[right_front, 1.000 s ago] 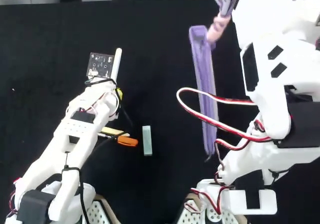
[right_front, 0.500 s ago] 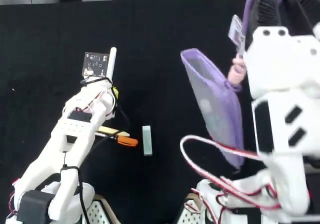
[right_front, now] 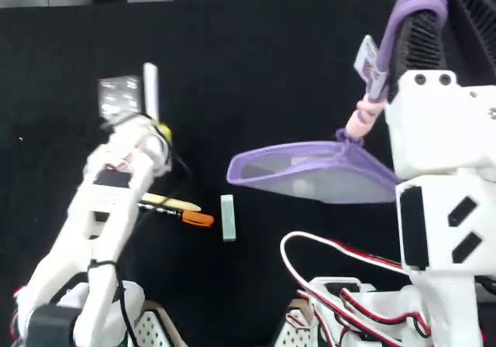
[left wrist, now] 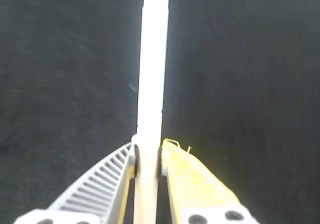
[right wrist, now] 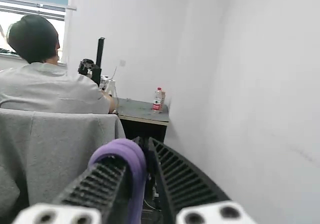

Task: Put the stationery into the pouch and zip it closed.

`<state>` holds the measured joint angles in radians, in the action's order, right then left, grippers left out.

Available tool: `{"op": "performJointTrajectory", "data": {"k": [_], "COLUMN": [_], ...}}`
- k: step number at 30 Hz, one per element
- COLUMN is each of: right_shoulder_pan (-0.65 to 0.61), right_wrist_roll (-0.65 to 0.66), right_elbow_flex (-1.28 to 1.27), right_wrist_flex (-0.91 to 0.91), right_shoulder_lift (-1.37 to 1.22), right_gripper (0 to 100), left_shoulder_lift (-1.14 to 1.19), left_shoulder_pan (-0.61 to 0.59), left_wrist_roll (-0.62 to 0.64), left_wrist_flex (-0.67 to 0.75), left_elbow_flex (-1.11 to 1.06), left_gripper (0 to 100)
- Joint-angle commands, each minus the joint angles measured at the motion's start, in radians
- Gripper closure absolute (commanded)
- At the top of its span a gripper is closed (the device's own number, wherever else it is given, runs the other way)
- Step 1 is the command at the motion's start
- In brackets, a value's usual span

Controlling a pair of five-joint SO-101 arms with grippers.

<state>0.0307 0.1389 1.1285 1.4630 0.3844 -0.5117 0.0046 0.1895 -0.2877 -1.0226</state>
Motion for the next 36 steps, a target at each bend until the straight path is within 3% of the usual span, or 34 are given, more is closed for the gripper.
{"op": "performJointTrajectory", "data": {"k": [1, 5, 9, 16, 25, 29, 36], "right_shoulder_pan": [0.071, 0.071, 0.071, 0.069, 0.074, 0.074, 0.071], "right_wrist_roll": [0.002, 0.005, 0.000, -0.002, 0.002, 0.005, -0.002], "right_elbow_flex": [-0.001, -0.002, -0.001, 0.007, 0.008, 0.008, 0.005], "right_wrist_flex": [-0.008, -0.009, -0.017, -0.023, -0.023, -0.023, -0.037], "right_shoulder_lift": [0.013, 0.001, -0.035, -0.068, -0.068, -0.068, -0.068], "right_gripper": [98.5, 98.5, 98.5, 98.6, 98.6, 98.6, 98.6], "left_shoulder_lift": [-0.199, -0.480, -0.838, -1.280, -1.246, -1.183, -1.129], "left_shoulder_pan": [-0.079, -0.047, 0.074, 0.325, 0.624, 0.644, 0.638], "left_wrist_roll": [0.199, 0.292, 0.339, 0.298, 0.281, 0.204, 0.193], "left_wrist_flex": [-0.057, -0.192, -0.249, -0.203, -0.080, 0.046, 0.222], "left_elbow_flex": [0.108, 0.133, 0.117, -0.036, -0.156, -0.231, -0.383], "left_gripper": [97, 97, 97, 97, 97, 97, 97]}}
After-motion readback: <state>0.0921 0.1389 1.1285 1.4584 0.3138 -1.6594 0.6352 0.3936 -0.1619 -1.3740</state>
